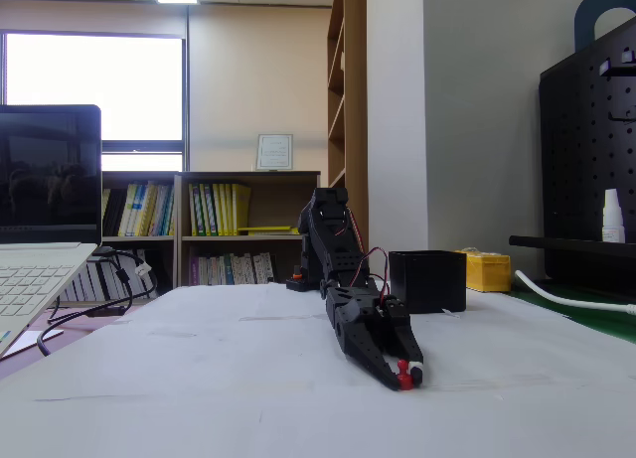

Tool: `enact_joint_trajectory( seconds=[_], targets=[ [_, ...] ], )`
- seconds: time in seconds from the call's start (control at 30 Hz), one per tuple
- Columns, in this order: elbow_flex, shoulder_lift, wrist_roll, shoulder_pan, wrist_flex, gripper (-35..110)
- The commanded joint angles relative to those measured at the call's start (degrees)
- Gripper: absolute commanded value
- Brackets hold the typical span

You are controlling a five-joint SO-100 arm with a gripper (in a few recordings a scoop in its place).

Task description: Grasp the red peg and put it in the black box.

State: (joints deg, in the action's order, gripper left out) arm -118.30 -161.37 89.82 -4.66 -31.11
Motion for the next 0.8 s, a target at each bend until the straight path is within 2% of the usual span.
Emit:
enact_joint_trajectory(
  seconds=[0.0, 0.27, 0.57, 0.77],
  targets=[
    [-2.37, 0.00, 0.88, -1.85, -0.97, 0],
    [1.67, 4.04, 0.62, -1.05, 0.35, 0],
    [-0.26, 26.63, -3.08, -2.20, 27.60, 0],
    [-2.72, 36.91, -5.71, -3.43, 36.04, 0]
  ],
)
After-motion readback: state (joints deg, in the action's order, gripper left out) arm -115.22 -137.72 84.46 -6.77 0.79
